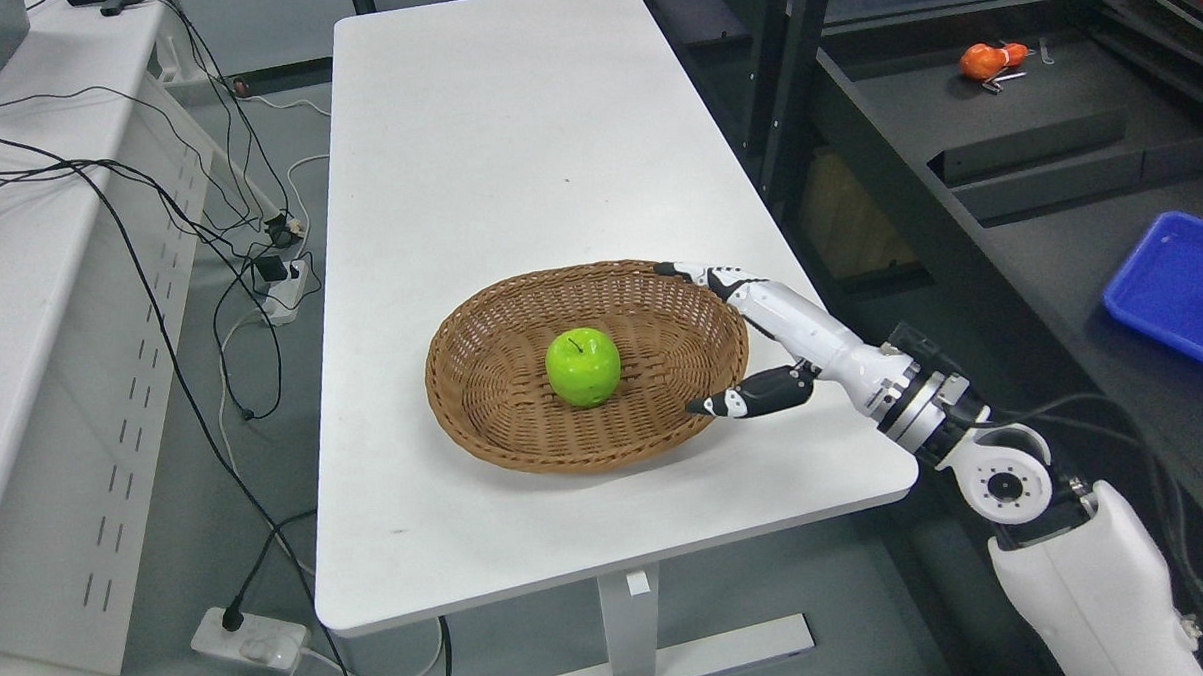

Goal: Place green apple on left shelf middle layer
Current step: 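Lower the right hand around the green apple in the basket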

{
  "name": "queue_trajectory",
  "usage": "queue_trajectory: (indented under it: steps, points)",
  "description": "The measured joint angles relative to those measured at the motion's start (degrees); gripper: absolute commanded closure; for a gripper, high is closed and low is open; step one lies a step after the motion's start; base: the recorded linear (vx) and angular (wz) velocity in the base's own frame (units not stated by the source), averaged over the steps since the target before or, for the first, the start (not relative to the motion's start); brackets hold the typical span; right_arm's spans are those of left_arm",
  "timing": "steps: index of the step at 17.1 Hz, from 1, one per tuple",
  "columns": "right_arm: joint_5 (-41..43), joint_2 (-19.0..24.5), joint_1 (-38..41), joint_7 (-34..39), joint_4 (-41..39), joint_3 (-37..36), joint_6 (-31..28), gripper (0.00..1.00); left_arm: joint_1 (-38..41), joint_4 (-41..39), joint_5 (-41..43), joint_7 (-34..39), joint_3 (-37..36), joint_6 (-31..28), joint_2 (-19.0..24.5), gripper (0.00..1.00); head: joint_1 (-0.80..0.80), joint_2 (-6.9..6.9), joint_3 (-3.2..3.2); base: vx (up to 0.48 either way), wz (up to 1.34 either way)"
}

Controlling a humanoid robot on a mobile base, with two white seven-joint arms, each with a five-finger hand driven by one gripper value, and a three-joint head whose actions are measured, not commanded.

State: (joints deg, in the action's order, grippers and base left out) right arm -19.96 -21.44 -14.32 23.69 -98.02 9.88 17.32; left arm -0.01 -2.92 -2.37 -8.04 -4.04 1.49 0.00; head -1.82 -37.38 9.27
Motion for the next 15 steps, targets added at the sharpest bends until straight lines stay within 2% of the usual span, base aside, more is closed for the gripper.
queue_trajectory:
  steps: [8, 15]
  points:
    - [-4.09, -4.92, -3.16, 2.54, 0.01, 8.58, 0.42, 0.00, 0.02, 0.00, 0.00, 0.00, 0.00, 0.00, 0.00, 0.00, 0.00, 0.00, 0.00, 0.106, 0.02]
    - [-6.97, -6.76, -9.40, 3.79, 0.67, 15.81, -0.01, 0.00, 0.02, 0.00, 0.00, 0.00, 0.00, 0.00, 0.00, 0.00, 0.00, -0.01, 0.00, 0.008, 0.01]
